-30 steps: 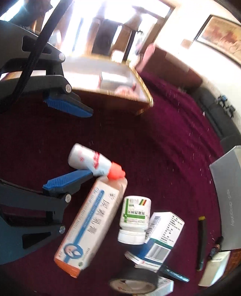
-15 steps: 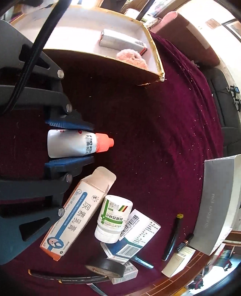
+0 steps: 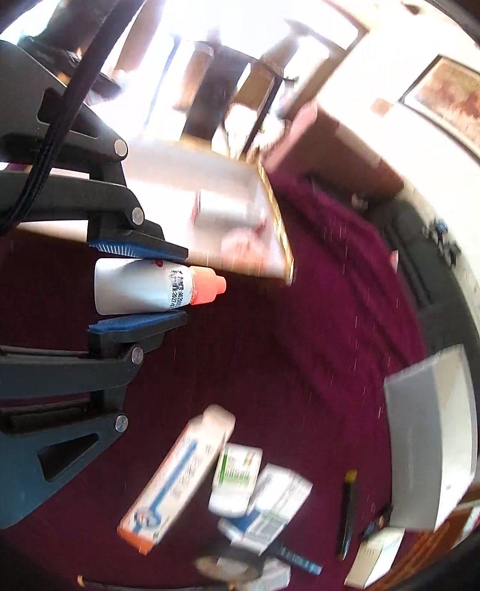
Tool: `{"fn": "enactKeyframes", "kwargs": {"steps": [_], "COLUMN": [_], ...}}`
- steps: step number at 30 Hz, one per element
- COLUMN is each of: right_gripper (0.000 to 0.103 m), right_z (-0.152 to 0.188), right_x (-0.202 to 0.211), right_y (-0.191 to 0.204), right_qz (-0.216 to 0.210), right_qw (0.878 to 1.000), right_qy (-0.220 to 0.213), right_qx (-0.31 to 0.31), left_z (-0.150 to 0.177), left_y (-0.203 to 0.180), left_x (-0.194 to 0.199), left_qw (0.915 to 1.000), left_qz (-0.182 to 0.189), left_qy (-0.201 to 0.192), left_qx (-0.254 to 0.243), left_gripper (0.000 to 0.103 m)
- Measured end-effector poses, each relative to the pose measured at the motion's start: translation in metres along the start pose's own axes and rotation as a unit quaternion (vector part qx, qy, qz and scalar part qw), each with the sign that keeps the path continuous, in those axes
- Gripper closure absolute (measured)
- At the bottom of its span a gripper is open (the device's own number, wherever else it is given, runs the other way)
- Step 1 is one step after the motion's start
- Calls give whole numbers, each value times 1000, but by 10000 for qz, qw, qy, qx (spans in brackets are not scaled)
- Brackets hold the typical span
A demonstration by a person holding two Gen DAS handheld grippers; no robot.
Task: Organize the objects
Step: 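Place both bottles into the tray with both tools and release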
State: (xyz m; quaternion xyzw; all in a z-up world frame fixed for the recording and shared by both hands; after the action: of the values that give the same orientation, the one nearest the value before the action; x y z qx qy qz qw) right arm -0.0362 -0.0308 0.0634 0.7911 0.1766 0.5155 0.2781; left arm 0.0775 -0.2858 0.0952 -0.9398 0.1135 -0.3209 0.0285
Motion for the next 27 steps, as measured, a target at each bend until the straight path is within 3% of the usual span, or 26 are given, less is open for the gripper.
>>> {"fn": "enactKeyframes", "kwargs": {"steps": [3, 8, 13, 18, 27], "right_gripper": [78, 78, 78, 78, 78], "right_z": [-5, -14, -24, -30, -39], "right_x": [-14, -63, -116, -156, -190], "right_y": [29, 74, 102, 107, 93], "right_qz": [-420, -512, -335, -81, 194], "right_qw": [9988, 9970, 9965, 9965, 9966], "right_qy": [237, 560, 753, 829, 793], "right_qx": [26, 141, 122, 51, -84], "left_z": [-19, -39, -43, -36, -36], "left_y": [8, 41, 72, 82, 96], "left_x": [-10, -57, -101, -134, -159], "left_qw": [9994, 9984, 9956, 9926, 9912], "left_qz": [-268, -339, -340, -184, -329], "left_qy": [66, 437, 702, 946, 1035], "left_qx": [-215, 98, 526, 745, 760], "left_gripper": [72, 72, 72, 72, 72]}}
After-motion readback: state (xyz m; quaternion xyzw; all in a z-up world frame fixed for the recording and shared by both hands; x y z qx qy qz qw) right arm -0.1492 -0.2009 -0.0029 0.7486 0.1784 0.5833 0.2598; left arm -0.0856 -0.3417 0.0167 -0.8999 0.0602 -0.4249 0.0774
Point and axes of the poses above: each gripper's, at about its wrist camera, not at the fingertips, and x roughly against the way its jaws point, y to its left, z to its underside, the point moved 3 cm from there along -x, roughly the way its jaws point, and after that the axes turned 12 degrees about -x, right-handed, at the moved point
